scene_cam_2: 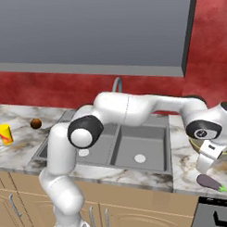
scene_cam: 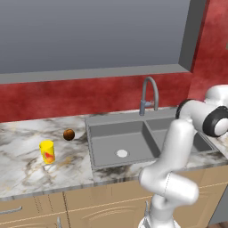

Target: Remove the eggplant and orange from the sink. Then move the bowl and cup from the counter to the sink for washing.

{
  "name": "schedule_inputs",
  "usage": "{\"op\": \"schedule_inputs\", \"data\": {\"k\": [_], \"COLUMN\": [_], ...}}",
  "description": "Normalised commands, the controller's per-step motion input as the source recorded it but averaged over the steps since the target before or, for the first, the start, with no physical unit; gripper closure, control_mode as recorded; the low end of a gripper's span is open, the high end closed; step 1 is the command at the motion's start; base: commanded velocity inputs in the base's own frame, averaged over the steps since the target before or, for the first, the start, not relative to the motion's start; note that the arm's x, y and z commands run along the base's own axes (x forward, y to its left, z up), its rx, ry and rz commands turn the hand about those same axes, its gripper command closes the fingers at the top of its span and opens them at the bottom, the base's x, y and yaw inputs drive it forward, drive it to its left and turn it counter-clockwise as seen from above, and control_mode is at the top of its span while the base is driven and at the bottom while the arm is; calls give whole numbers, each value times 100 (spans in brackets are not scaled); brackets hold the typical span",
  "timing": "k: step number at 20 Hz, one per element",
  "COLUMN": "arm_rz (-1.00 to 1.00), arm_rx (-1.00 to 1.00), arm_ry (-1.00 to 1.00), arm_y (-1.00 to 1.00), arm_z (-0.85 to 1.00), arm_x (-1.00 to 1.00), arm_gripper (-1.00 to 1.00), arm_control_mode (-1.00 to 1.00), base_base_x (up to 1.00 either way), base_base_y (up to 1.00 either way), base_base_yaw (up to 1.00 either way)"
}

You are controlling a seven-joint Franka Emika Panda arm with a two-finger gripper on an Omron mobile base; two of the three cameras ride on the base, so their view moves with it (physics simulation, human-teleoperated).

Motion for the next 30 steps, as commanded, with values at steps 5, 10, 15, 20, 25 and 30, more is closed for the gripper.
{"op": "schedule_inputs", "data": {"k": [5,10,15,20,25,30], "arm_rz": [8,7,5,0,-10,-19], "arm_rx": [-3,-8,-12,-16,-10,-1], "arm_ry": [-25,-18,-9,-1,1,0], "arm_y": [26,23,23,27,26,27], "arm_z": [19,14,14,13,6,0], "arm_x": [-1,8,17,12,9,6], "arm_gripper": [-100,-100,-100,-100,-100,-100], "arm_control_mode": [-100,-100,-100,-100,-100,-100], "base_base_x": [0,0,0,0,0,0], "base_base_y": [0,0,0,0,0,0], "base_base_yaw": [0,0,0,0,0,0]}}
